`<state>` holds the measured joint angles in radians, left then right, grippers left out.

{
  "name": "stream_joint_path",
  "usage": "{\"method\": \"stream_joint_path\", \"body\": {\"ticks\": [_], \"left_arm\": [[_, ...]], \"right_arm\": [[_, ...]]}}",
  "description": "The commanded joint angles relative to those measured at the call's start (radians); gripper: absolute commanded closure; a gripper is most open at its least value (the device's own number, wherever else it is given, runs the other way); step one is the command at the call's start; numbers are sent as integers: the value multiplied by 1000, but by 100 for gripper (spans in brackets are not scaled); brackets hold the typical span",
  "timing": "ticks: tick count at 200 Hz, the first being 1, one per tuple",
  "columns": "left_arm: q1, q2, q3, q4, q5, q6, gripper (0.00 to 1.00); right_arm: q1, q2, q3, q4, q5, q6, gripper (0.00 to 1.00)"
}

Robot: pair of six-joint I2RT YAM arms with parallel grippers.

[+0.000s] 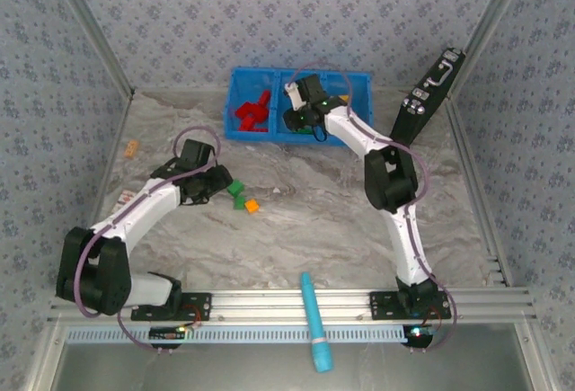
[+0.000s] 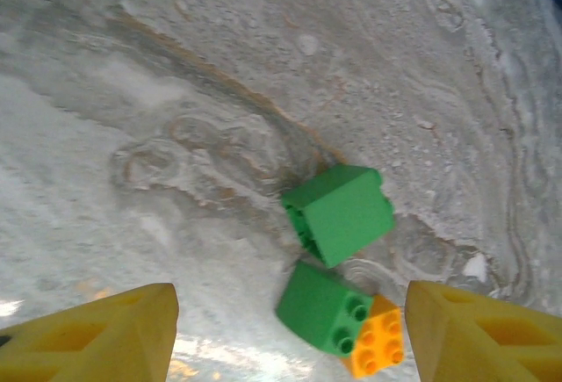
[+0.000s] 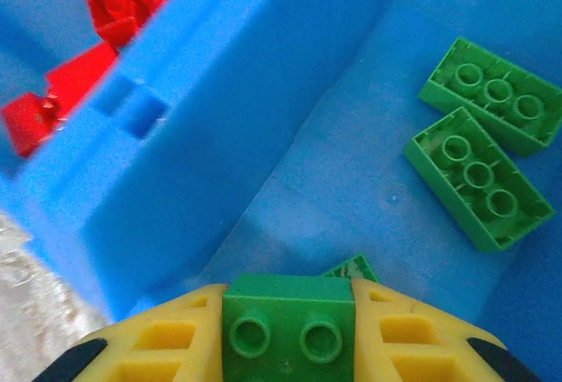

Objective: Sort the legos into containers by color
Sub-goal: Place the lego in the container.

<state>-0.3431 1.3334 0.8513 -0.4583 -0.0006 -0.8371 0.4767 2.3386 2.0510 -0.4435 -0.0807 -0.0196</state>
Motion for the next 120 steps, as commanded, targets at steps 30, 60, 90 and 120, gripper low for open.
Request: {"method": "stream_joint_path", "body": {"ticks": [30,60,90,120], "left_arm": [[-37,104,6,132,38,-108,30],[-54,162,25,164,30,-112,30],[-65,201,28,184,22,-118,29],[-70,234,30,202,16,-120,29]], "right_arm": [[5,56,60,24,27,-25,65],[7,33,36,36,29,-36,56],[14,-19,-7,54,54,-56,38],[20,-78,-43,69,56,-68,32]]}}
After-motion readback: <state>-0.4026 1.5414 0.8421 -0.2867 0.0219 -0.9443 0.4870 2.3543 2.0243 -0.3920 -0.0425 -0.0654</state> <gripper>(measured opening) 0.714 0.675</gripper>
